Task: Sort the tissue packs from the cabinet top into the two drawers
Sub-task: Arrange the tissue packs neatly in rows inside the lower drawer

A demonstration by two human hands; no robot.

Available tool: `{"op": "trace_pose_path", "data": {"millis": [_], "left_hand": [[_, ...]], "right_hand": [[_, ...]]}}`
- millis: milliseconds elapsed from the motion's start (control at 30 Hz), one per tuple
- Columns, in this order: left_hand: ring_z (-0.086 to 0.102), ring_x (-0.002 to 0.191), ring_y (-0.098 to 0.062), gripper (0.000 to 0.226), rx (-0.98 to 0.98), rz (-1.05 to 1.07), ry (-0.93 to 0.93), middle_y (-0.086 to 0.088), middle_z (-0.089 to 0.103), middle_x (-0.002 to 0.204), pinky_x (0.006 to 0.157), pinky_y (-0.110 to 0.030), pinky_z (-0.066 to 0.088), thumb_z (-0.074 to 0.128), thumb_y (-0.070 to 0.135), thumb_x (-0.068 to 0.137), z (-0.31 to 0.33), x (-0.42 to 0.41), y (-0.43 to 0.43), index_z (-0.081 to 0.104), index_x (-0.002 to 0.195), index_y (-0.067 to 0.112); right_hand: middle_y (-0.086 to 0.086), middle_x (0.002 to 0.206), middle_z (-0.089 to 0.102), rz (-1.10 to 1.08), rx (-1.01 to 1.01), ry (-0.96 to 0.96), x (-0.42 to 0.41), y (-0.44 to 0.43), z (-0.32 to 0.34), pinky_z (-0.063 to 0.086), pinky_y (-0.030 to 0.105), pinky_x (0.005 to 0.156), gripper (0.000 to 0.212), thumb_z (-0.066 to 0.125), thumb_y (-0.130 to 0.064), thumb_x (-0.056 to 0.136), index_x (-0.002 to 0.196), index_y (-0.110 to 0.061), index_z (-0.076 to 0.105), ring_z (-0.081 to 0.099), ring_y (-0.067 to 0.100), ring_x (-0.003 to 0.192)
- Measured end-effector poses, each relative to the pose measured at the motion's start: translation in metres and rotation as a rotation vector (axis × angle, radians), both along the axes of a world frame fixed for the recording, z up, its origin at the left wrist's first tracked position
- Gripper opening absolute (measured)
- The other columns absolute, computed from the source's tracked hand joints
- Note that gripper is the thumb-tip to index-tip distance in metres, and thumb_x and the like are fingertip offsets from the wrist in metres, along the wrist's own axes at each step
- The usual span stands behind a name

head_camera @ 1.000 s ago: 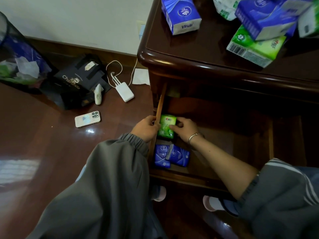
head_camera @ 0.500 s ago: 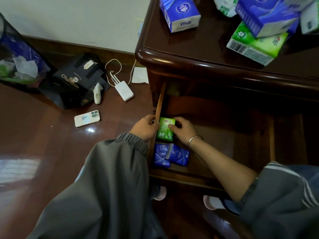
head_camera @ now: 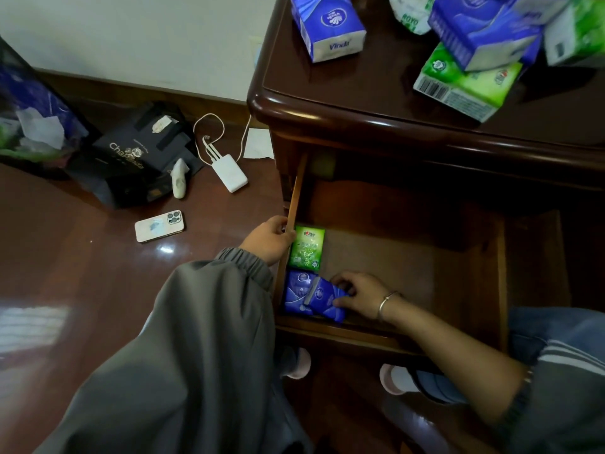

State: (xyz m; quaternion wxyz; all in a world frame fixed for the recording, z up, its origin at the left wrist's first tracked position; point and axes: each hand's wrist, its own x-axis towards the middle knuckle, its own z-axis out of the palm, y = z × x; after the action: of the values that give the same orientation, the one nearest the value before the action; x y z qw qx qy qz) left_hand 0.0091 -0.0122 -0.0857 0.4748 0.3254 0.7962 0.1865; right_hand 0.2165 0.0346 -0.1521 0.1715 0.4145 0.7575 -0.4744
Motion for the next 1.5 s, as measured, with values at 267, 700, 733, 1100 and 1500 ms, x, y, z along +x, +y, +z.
{"op": "trace_pose_path", "data": {"millis": [267, 700, 733, 1100, 1500], "left_hand": [[0.058, 0.112, -0.031, 0.040, -0.001, 0.001, -0.012, -0.014, 0.060, 0.126, 0.091, -0.035, 0.045, 0.047, 0.024, 0.098, 0.002, 0.001, -0.001, 0.046, 0.136, 0.011], [0.057, 0.115, -0.031, 0.041, 0.003, -0.015, 0.003, -0.015, 0.059, 0.129, 0.099, -0.040, 0.045, 0.046, 0.024, 0.099, 0.001, 0.001, 0.000, 0.045, 0.138, 0.011], [0.057, 0.115, -0.031, 0.041, 0.005, -0.016, 0.005, -0.015, 0.059, 0.129, 0.099, -0.040, 0.045, 0.046, 0.024, 0.099, 0.000, 0.000, 0.000, 0.044, 0.138, 0.011], [0.058, 0.114, -0.032, 0.042, 0.007, 0.006, -0.022, -0.016, 0.060, 0.127, 0.093, -0.036, 0.045, 0.049, 0.025, 0.097, -0.007, -0.003, -0.001, 0.046, 0.137, 0.011], [0.043, 0.122, -0.045, 0.055, 0.110, -0.177, 0.529, -0.027, 0.041, 0.135, 0.102, -0.045, 0.037, 0.063, 0.016, 0.086, 0.043, 0.068, 0.012, 0.045, 0.136, 0.004]], "right_hand": [[0.003, 0.074, 0.062, -0.278, -0.283, -0.020, 0.009, 0.011, 0.019, 0.045, 0.020, 0.058, 0.018, 0.073, -0.017, 0.079, 0.091, -0.005, 0.067, 0.054, 0.012, 0.064], [0.016, 0.078, 0.069, -0.458, -0.170, -0.085, -0.034, -0.032, 0.022, 0.053, 0.035, 0.063, 0.037, 0.077, -0.040, 0.072, 0.076, -0.006, 0.064, 0.064, 0.024, 0.063], [0.016, 0.085, 0.069, -0.458, -0.090, -0.105, -0.032, -0.029, 0.022, 0.052, 0.038, 0.070, 0.041, 0.074, -0.044, 0.074, 0.085, -0.005, 0.066, 0.065, 0.028, 0.074], [0.005, 0.106, 0.061, -0.758, -0.645, 0.117, -0.032, -0.037, 0.038, 0.046, 0.027, 0.082, 0.028, 0.045, -0.027, 0.097, 0.117, -0.010, 0.055, 0.057, 0.022, 0.105], [-0.001, 0.109, 0.067, -0.679, -0.231, 0.300, 0.129, 0.005, 0.167, 0.051, 0.023, 0.083, 0.016, 0.053, -0.025, 0.093, 0.107, -0.028, 0.060, 0.065, 0.007, 0.095]]}}
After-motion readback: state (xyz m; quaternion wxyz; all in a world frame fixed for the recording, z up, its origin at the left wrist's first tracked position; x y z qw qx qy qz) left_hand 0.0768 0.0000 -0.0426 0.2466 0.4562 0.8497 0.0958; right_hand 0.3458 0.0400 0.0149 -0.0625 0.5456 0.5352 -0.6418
